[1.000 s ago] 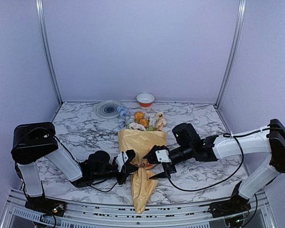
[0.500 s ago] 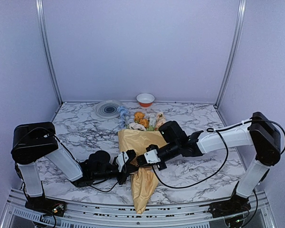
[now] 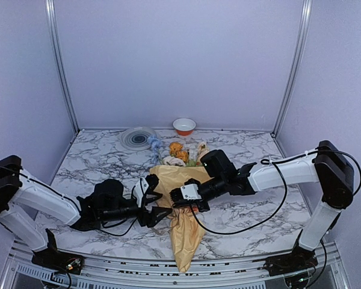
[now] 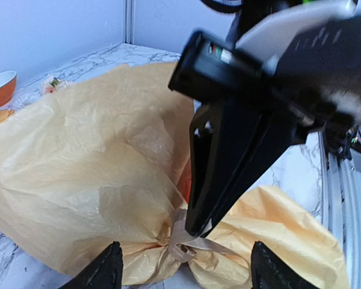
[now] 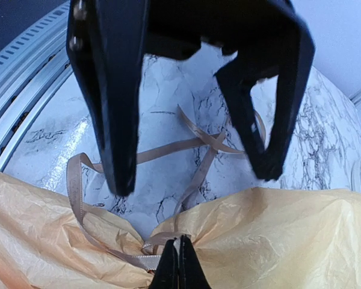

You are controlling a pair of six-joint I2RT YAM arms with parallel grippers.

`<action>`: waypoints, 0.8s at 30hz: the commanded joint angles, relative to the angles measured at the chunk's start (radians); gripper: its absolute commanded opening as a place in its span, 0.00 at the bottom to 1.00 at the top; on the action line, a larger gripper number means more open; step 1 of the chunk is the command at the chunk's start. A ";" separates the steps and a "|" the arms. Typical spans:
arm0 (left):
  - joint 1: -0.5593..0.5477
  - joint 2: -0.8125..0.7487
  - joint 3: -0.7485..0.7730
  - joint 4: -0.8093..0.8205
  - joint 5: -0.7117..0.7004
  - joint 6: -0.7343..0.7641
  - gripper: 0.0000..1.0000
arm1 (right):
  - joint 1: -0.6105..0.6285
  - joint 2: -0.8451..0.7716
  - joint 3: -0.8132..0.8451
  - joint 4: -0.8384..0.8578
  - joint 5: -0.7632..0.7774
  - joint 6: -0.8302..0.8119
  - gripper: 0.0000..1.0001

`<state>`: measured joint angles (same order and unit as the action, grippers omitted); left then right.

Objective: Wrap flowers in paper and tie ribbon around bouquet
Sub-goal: Cross the half-tied ribbon over the folded bouquet.

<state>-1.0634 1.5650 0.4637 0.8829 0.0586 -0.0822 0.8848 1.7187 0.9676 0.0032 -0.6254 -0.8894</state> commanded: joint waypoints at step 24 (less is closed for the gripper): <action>0.047 -0.080 0.106 -1.000 -0.250 -0.450 0.32 | -0.002 -0.032 -0.010 0.063 0.005 0.134 0.00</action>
<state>-1.0130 1.4391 0.5789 -0.1040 -0.2184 -0.5499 0.8814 1.7184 0.9600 0.0521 -0.6205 -0.7780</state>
